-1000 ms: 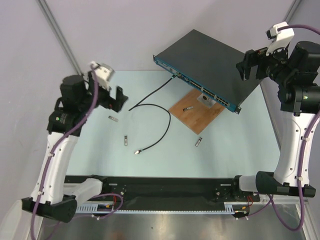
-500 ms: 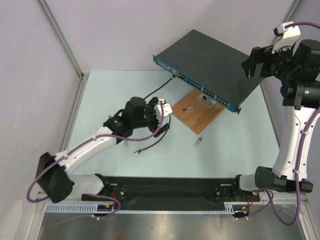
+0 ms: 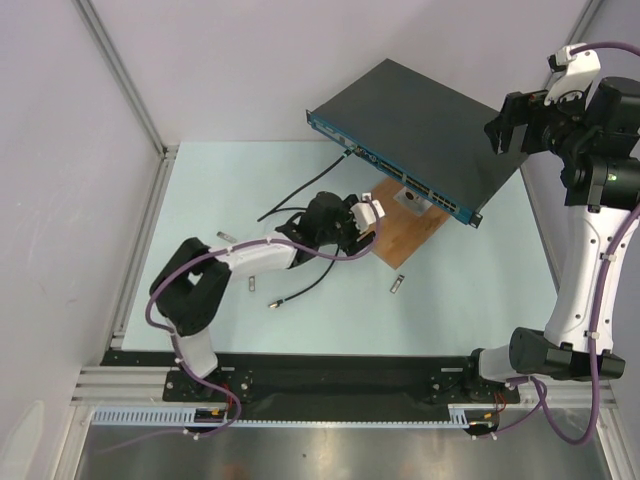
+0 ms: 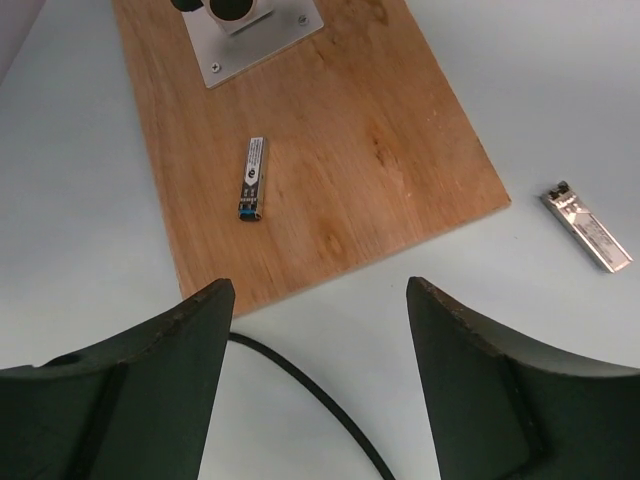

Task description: Insert the plug into the switch port

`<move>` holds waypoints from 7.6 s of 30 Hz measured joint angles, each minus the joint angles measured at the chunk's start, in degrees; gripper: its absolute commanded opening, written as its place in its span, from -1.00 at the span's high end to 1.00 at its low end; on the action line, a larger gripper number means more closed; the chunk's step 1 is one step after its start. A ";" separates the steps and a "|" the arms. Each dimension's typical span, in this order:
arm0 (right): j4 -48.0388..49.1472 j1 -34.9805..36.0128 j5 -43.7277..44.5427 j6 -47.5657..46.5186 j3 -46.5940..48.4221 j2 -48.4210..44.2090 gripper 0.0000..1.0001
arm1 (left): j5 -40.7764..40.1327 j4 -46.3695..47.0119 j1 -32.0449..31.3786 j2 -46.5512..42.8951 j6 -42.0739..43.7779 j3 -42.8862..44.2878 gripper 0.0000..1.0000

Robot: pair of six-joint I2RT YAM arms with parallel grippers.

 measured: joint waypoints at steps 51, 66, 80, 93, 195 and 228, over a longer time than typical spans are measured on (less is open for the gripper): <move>-1.27 -0.37 0.20 -0.22 -0.31 1.75 -0.99 | -0.61 -27.80 3.82 34.67 -1.38 45.24 -0.38; -1.31 -0.37 0.59 -0.68 -0.31 1.75 -0.99 | -1.88 -33.42 3.80 38.71 -1.84 53.00 0.28; -2.23 -0.33 -0.09 -2.99 -0.31 0.81 -1.00 | -1.77 -30.88 3.23 25.20 -0.26 31.85 0.95; -3.56 -1.42 -1.57 -4.04 -0.28 -1.81 -1.00 | -0.28 -36.65 1.77 6.69 -3.26 10.58 0.99; 3.48 81.79 24.63 -44.00 -37.29 -18.75 1.00 | 43.08 -47.01 3.56 -37.05 -32.87 4.94 0.53; -3.37 34.93 6.91 -3.54 -21.03 -13.84 -1.00 | 5.46 -43.08 3.98 -31.69 -18.93 17.86 0.99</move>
